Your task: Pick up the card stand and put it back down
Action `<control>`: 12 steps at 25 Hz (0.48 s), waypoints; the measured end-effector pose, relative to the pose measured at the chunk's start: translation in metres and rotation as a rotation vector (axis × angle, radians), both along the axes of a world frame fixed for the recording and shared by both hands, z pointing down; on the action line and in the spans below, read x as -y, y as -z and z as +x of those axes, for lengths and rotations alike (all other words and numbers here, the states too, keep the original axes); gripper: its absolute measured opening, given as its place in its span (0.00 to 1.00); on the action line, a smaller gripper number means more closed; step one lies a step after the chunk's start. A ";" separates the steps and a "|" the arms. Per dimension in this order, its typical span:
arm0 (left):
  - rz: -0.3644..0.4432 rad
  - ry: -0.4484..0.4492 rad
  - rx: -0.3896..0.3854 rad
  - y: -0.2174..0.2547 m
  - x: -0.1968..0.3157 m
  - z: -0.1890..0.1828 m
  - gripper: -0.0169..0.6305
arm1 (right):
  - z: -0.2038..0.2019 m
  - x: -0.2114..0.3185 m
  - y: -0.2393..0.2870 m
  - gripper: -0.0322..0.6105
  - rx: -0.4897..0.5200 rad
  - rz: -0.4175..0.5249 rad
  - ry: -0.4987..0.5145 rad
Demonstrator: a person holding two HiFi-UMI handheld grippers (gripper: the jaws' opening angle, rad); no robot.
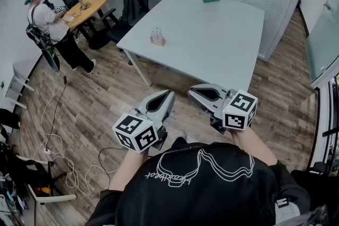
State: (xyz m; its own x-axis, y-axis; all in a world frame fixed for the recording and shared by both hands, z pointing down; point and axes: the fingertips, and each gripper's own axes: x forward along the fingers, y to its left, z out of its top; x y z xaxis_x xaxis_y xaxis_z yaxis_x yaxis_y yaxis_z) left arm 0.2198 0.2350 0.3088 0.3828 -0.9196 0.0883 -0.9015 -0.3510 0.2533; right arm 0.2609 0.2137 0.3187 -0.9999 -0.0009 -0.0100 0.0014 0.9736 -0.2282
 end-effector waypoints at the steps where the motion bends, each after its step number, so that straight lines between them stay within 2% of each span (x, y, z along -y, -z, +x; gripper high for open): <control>1: -0.001 -0.001 -0.001 0.000 -0.002 0.002 0.05 | 0.001 -0.001 0.001 0.06 0.001 -0.001 -0.002; 12: 0.011 0.009 -0.004 0.003 -0.016 0.010 0.05 | 0.005 -0.015 0.004 0.06 0.003 0.006 0.020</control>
State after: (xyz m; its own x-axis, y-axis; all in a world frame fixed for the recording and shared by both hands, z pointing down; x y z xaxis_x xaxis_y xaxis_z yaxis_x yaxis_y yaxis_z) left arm 0.2298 0.2511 0.3055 0.3750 -0.9238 0.0768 -0.9035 -0.3458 0.2531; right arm 0.2662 0.2288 0.3146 -0.9997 0.0195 -0.0133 0.0220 0.9748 -0.2219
